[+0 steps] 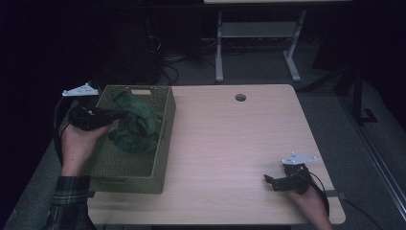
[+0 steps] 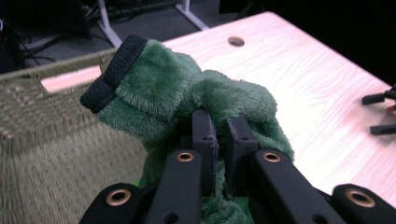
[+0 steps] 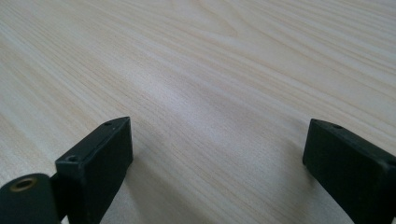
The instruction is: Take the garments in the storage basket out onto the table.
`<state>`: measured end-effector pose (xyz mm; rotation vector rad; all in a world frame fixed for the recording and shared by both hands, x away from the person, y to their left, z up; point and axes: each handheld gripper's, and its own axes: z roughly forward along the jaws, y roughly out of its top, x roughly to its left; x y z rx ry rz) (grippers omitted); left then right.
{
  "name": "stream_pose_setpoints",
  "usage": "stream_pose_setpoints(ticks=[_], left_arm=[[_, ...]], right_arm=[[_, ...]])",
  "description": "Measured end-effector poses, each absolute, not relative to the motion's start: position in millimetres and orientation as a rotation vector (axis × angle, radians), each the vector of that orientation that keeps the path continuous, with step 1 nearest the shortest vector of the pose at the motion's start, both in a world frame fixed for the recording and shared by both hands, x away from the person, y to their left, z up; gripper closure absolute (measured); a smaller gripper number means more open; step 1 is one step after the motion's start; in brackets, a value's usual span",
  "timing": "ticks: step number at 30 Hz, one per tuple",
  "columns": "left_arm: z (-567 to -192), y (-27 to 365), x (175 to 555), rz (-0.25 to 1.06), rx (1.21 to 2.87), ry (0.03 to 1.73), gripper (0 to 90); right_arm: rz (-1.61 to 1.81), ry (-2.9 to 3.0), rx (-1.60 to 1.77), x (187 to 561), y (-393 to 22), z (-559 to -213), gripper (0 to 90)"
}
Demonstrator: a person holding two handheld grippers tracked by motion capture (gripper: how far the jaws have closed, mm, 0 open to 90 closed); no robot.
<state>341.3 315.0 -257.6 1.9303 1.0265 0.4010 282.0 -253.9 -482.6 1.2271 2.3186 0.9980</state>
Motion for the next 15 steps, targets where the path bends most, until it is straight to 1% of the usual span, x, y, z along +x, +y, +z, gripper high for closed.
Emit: stream_pose_setpoints(ticks=[15], left_arm=[[-215.0,297.3,336.5,0.443,1.889,0.92,84.6]], right_arm=[[0.998,2.319,1.227,282.0,-254.0,-482.6,8.0]])
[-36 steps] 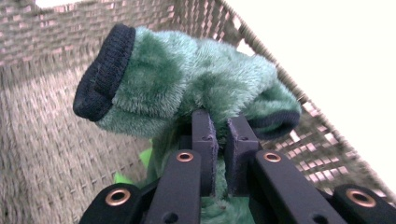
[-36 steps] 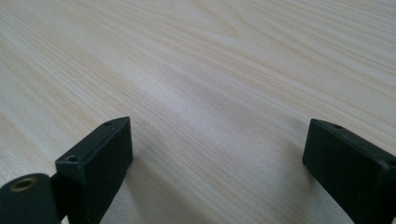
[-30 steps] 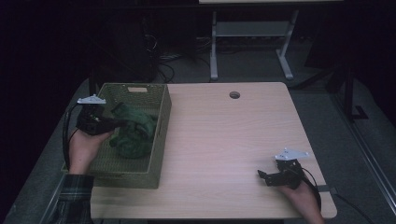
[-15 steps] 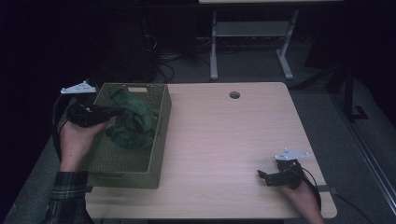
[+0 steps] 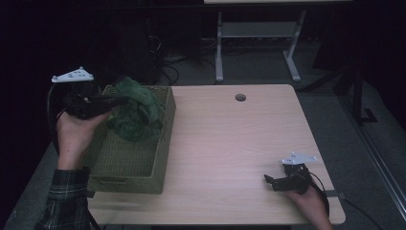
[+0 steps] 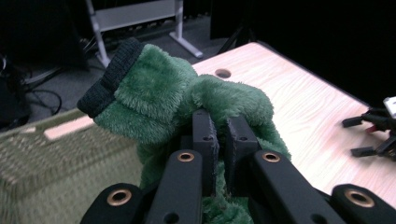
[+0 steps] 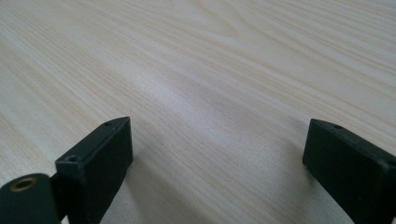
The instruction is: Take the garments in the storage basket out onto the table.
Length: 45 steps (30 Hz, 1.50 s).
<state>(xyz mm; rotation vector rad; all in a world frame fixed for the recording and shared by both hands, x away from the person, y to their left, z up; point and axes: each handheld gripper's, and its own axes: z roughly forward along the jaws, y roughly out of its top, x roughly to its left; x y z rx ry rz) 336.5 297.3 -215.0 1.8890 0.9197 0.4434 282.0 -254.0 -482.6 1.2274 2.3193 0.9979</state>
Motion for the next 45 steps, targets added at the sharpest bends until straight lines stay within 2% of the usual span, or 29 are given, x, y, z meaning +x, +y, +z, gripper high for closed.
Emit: stream_pose_setpoints(ticks=[10,24,45], left_arm=[[-203.0,271.2,337.5,0.413,1.875,0.834,84.8],[-207.4,221.4,343.3,0.334,1.901,0.725,84.8],[-255.8,124.6,349.7,0.14,1.972,0.598,84.8]], right_arm=[[0.998,2.319,1.226,282.0,-254.0,-482.6,8.0],[0.998,2.32,1.225,282.1,-254.1,-482.6,8.0],[0.999,2.319,1.228,281.9,-253.9,-482.6,8.0]])
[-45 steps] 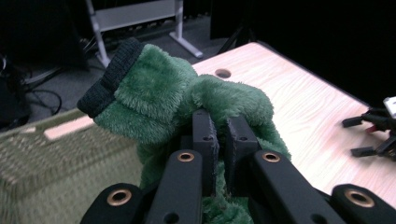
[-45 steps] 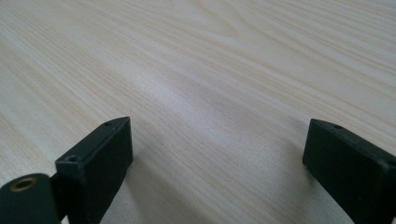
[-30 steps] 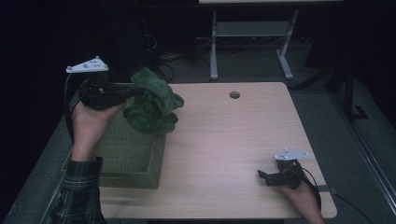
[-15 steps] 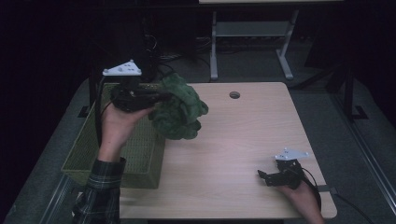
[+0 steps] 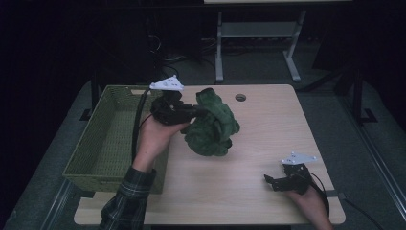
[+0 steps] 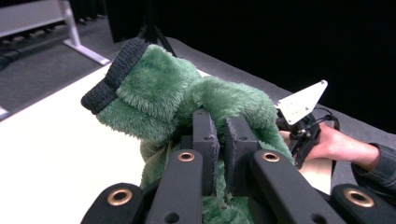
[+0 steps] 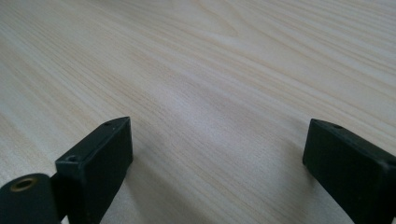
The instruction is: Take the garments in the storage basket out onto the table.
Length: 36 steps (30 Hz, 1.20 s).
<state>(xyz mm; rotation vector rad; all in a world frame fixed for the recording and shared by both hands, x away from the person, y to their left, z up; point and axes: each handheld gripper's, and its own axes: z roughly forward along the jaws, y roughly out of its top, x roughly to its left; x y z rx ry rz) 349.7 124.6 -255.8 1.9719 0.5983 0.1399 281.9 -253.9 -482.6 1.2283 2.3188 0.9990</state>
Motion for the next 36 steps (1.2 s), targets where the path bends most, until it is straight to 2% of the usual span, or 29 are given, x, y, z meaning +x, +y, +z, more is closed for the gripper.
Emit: stream_pose_setpoints(ticks=[22,36], left_arm=[[-341.8,54.6,344.4,-0.037,1.976,0.607,84.8],[-403.9,40.1,350.3,-0.04,2.052,0.672,84.7]], right_arm=[[0.999,2.319,1.231,281.9,-253.9,-482.5,8.0],[0.997,2.32,1.228,281.9,-254.0,-482.6,8.0]])
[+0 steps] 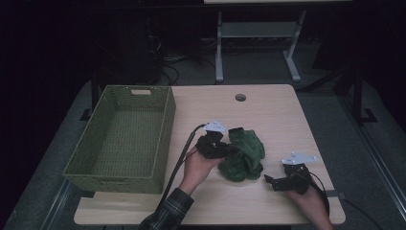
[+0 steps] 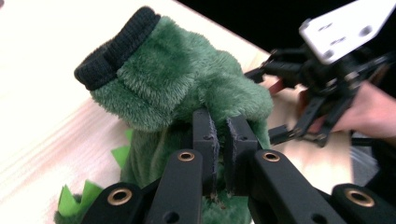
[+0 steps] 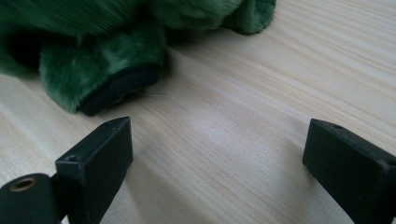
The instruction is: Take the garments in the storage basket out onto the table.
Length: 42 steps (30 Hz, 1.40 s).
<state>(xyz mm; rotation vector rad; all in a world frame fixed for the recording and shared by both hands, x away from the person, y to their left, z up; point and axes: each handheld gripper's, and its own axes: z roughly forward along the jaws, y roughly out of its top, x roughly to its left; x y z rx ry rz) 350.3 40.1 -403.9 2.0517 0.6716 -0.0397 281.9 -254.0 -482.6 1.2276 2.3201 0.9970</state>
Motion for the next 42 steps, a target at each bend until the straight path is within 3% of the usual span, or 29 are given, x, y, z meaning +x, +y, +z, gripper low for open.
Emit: stream_pose_setpoints(ticks=[8,11,15,18,27,37,42], left_arm=[[-434.5,38.8,359.5,-0.031,2.09,0.727,83.3],[-435.3,39.4,359.4,-0.027,2.091,0.729,75.5],[-420.9,43.9,354.2,-0.007,2.062,0.726,58.8],[-405.9,48.1,345.8,0.008,2.06,0.705,52.9],[-400.4,47.4,321.4,-0.008,2.085,0.631,60.6],[-432.3,29.1,301.8,-0.044,2.105,0.636,60.4],[-448.3,22.6,302.8,-0.024,2.136,0.66,55.5]], right_arm=[[0.997,2.32,1.228,281.9,-254.0,-482.5,8.0],[0.997,2.321,1.229,281.9,-254.0,-482.5,8.0],[0.998,2.32,1.228,282.0,-254.0,-482.6,8.0],[0.997,2.319,1.229,281.9,-253.9,-482.6,8.0],[0.997,2.319,1.229,281.9,-253.9,-482.6,8.0],[0.996,2.32,1.23,281.8,-254.0,-482.5,8.0],[0.996,2.32,1.23,281.8,-253.9,-482.5,8.0]])
